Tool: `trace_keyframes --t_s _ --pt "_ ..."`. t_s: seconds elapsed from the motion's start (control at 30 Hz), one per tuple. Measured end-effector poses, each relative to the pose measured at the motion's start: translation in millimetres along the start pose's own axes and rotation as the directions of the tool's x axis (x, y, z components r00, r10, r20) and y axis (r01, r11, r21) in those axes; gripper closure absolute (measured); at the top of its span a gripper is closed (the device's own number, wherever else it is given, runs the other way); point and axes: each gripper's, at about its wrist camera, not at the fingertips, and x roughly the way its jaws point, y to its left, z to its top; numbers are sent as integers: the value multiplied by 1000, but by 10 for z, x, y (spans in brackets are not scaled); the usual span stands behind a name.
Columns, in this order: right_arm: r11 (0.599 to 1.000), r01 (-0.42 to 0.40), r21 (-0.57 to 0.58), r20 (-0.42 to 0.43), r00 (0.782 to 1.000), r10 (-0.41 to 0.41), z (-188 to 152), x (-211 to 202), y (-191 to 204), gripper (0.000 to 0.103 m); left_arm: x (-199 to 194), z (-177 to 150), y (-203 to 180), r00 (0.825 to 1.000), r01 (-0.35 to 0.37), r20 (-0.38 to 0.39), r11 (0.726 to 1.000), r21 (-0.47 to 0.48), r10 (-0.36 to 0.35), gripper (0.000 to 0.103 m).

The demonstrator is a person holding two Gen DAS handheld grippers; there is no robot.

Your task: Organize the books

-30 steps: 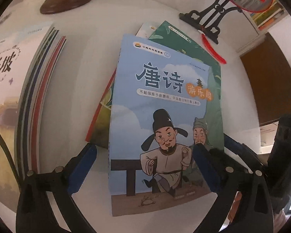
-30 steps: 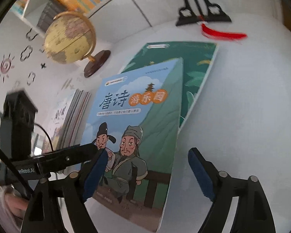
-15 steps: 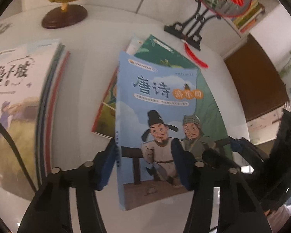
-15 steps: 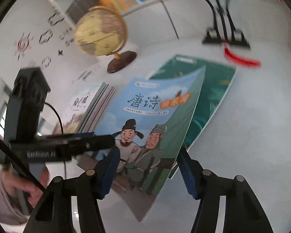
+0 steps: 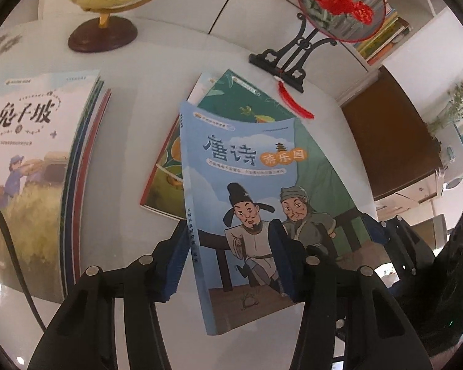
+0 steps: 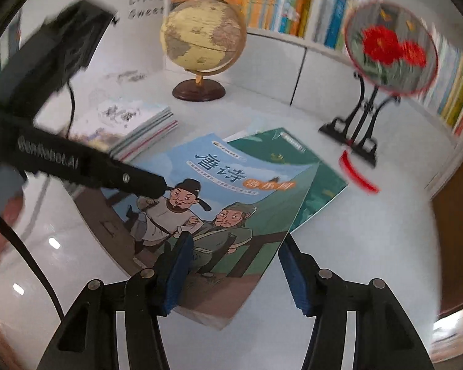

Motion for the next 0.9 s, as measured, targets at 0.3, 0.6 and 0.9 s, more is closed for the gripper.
trace_keyframes --t_s 0.3,0.6,0.9 --pt "957 -160 242 -76 980 184 -93 197 -248 47 160 -63 282 995 -53 -85 998 -39 49 55" --pt "875 -229 426 -131 942 310 -152 579 -560 44 433 5 367 981 -107 -161 994 12 107 50" --pt "798 -279 535 -111 912 394 -170 801 -523 35 562 105 238 983 -53 -177 999 7 53 29"
